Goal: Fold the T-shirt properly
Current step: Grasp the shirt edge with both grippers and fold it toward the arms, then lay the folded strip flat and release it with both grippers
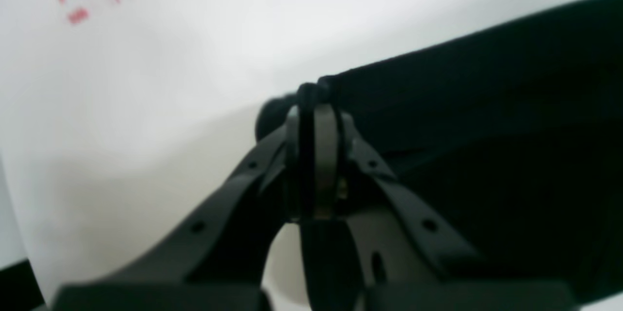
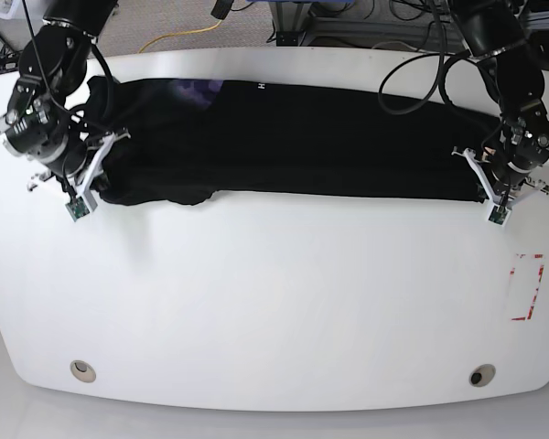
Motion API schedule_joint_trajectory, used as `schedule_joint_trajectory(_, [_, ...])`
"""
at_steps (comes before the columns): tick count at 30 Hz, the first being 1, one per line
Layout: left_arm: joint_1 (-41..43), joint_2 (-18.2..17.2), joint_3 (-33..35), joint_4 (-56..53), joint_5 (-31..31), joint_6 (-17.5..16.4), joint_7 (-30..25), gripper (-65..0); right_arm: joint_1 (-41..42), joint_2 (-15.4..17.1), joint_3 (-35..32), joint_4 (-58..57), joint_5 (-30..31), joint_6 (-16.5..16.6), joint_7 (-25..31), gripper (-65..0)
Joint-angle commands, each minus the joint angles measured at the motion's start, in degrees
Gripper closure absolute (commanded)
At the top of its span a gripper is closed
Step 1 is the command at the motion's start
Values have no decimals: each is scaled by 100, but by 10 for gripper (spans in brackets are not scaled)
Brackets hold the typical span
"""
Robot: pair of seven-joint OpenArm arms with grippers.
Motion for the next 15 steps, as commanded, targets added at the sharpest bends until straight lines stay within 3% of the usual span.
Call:
schedule_joint_trajectory(1, [14, -102, -25, 122, 15, 40, -72, 0, -184, 110, 182, 110, 373, -7, -84, 0])
schedule_joint_trajectory(6, [216, -111, -34, 122, 15, 40, -72, 0, -799, 92, 639, 119, 1199, -7, -233, 0])
schedule_joint_trajectory(11, [383, -111, -25, 122, 41, 40, -72, 0, -1221, 83, 683, 101, 1612, -7, -233, -3])
schedule_joint_trajectory(15, [462, -119, -16, 122, 59, 40, -72, 0, -1379, -84, 701, 5, 1586, -7, -233, -90])
